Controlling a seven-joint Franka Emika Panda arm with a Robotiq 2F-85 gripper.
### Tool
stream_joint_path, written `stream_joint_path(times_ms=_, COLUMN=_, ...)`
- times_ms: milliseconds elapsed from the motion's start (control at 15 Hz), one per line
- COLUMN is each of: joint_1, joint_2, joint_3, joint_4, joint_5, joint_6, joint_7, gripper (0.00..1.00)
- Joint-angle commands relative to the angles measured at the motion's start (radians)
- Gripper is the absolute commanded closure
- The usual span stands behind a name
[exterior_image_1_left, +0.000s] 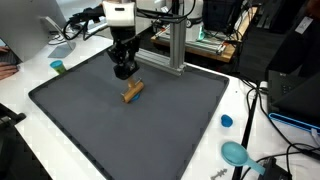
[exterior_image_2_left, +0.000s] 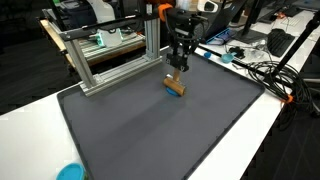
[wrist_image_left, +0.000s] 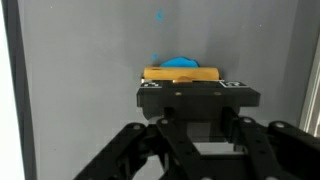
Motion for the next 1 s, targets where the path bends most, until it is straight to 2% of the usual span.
stream_joint_path(times_ms=0, joint_1=0.012, joint_2=0.093, joint_3=-0.032, joint_4=0.009, joint_5=-0.079, joint_6=-0.033, joint_7=0.081, gripper=0.78)
stream_joint_path(times_ms=933, joint_1=0.014, joint_2=0.135, joint_3=-0.032, joint_4=0.075, joint_5=-0.098, joint_6=-0.121, joint_7=0.173, gripper=0.78)
